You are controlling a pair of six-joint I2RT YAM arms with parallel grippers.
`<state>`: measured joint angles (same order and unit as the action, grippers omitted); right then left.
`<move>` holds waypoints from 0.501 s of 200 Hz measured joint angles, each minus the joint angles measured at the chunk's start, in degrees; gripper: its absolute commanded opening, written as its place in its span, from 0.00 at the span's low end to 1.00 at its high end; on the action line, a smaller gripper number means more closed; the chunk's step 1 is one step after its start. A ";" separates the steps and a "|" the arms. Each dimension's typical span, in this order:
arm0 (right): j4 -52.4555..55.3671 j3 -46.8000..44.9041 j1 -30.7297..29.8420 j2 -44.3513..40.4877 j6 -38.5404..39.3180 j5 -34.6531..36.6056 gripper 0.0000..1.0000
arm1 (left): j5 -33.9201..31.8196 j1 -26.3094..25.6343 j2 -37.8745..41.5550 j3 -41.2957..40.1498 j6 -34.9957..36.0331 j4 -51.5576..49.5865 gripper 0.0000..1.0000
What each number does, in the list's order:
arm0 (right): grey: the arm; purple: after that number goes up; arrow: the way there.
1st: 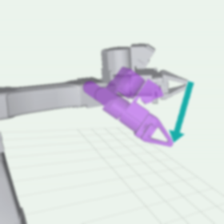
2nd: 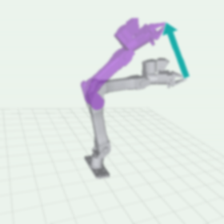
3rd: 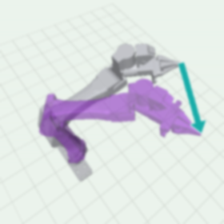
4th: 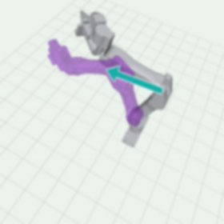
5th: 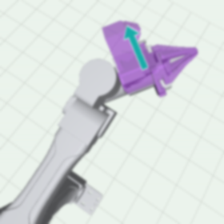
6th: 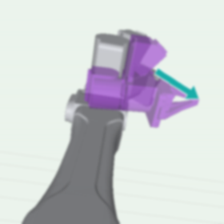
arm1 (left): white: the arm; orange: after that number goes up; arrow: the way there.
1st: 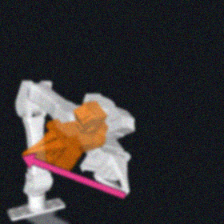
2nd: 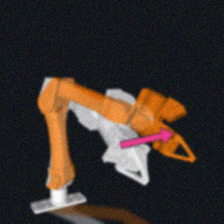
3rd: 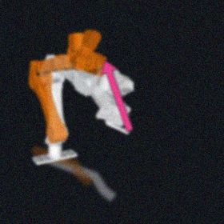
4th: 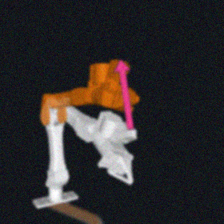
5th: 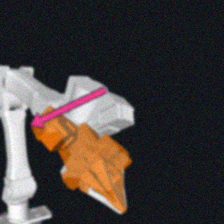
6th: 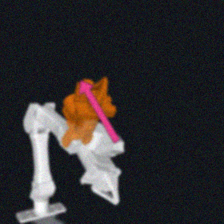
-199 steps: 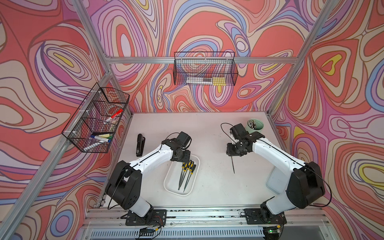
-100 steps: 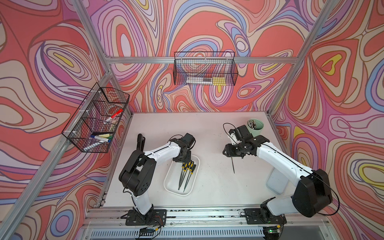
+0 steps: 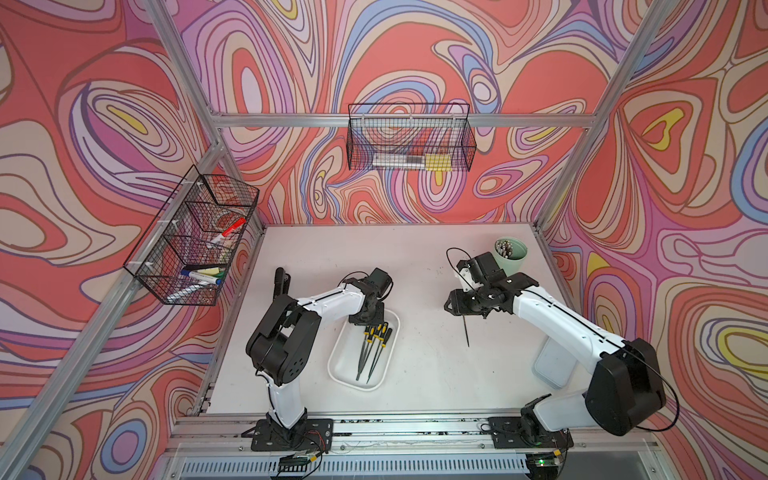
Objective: Take the file tool out of the storage box
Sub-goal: Place the file tool at the center of the board.
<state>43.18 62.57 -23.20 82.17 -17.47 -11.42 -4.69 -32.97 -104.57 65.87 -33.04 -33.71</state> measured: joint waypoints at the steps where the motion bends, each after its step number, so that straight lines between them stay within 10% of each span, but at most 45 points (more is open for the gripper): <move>1: 0.00 0.00 0.00 0.00 0.00 0.00 0.46 | 0.00 0.00 -0.07 0.00 0.00 0.00 0.29; 100: -2.67 -1.79 -0.87 -1.75 0.87 -2.73 0.47 | -0.02 0.00 4.72 0.00 0.02 0.63 0.15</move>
<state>40.51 60.77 -24.08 80.42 -16.60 -14.15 -4.71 -32.97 -99.85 65.87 -33.01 -33.08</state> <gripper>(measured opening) 0.467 0.207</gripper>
